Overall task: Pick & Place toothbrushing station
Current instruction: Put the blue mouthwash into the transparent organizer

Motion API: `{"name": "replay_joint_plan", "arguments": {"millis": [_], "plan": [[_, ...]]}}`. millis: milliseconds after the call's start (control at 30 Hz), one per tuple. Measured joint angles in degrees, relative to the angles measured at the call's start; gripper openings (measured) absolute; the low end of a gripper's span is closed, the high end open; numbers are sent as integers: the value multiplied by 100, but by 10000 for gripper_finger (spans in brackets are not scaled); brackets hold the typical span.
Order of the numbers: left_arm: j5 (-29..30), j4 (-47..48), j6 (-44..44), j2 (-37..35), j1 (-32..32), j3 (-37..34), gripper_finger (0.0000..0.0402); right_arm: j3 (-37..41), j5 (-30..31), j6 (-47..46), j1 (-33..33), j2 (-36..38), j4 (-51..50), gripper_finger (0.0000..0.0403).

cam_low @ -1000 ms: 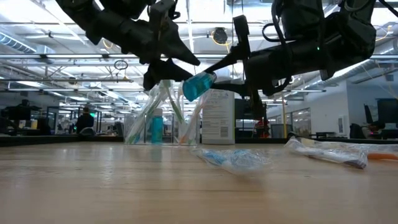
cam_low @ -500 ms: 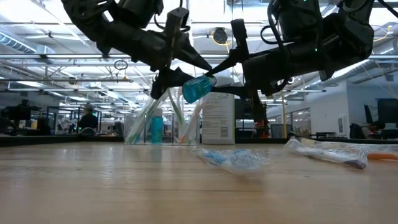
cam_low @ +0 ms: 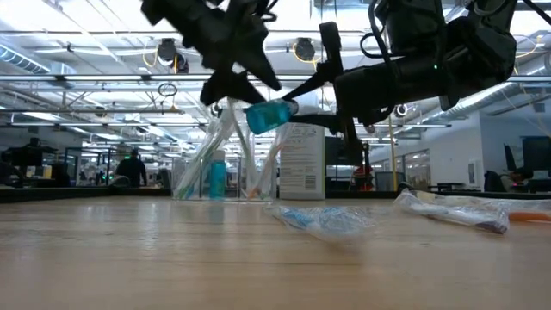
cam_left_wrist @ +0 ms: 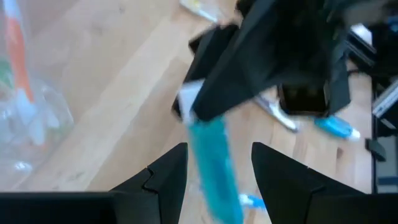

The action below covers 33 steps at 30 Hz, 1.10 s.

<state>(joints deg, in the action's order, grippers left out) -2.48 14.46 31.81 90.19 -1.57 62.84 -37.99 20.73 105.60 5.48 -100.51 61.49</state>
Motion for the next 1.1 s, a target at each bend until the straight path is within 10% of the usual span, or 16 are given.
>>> {"name": "replay_joint_plan", "arguments": {"millis": [400, 1100], "plan": [[90, 1391, -507, 1092, -84, 1279, 184, -145, 48, -486, 33, -4, -178, 106], [401, 1699, -888, 1034, -93, 1623, 172, -149, 24, -549, 35, -2, -221, 107]]}}
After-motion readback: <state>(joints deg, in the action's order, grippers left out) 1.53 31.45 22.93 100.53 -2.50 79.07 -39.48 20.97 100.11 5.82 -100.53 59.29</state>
